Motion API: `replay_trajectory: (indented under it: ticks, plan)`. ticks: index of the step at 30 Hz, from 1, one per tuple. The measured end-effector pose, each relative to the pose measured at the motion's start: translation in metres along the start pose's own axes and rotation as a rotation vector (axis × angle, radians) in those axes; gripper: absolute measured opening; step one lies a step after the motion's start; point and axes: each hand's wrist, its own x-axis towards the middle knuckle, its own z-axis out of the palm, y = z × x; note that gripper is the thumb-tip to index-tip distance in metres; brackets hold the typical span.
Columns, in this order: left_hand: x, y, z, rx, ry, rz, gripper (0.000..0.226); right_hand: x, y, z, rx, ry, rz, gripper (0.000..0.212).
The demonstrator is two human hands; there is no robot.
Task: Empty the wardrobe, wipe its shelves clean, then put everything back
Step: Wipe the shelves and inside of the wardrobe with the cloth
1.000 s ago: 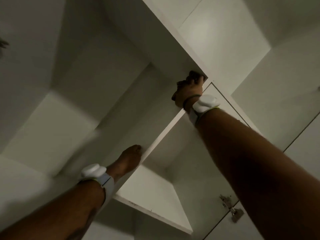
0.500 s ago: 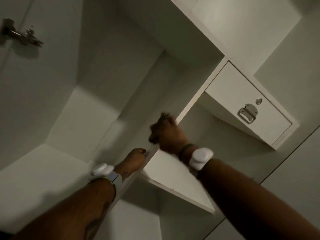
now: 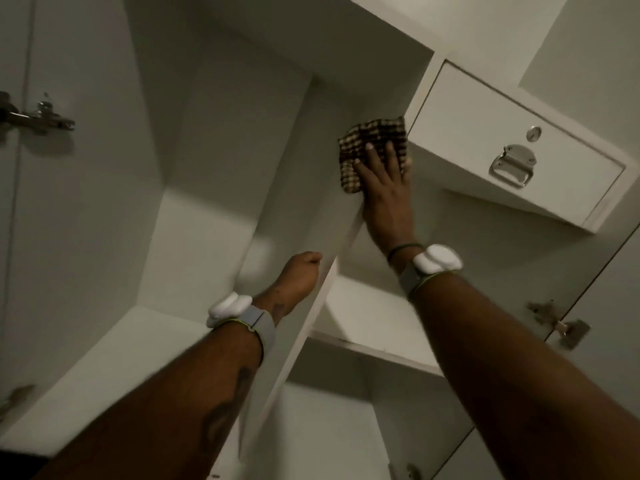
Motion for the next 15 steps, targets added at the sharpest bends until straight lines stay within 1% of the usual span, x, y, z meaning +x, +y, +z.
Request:
replay_trajectory:
  ticks: [3, 5, 7, 9, 12, 13, 15]
  plan:
    - [-0.005, -0.025, -0.007, -0.045, 0.015, -0.075, 0.041, -0.076, -0.041, 0.031, 0.117, -0.016, 0.025, 0.067]
    - [-0.013, -0.046, -0.011, -0.05, 0.036, -0.134, 0.037, -0.13, -0.068, 0.05, 0.19, -0.082, 0.043, 0.069]
    - [-0.022, -0.068, -0.015, -0.03, 0.049, -0.182, 0.029, -0.181, -0.092, 0.066, 0.266, -0.16, 0.068, 0.068]
    - [-0.034, -0.089, -0.022, 0.013, 0.063, -0.228, 0.021, -0.228, -0.117, 0.078, 0.34, -0.266, 0.087, 0.061]
    - [-0.053, -0.126, -0.035, 0.128, -0.015, -0.293, 0.017, -0.286, -0.152, 0.089, 0.397, -0.398, 0.13, 0.059]
    - [-0.057, -0.134, -0.038, 0.141, -0.032, -0.307, 0.016, -0.296, -0.158, 0.09, 0.374, -0.409, 0.145, 0.059]
    - [-0.07, -0.158, -0.046, 0.176, -0.062, -0.347, 0.017, -0.318, -0.177, 0.095, 0.428, -0.441, 0.211, 0.059]
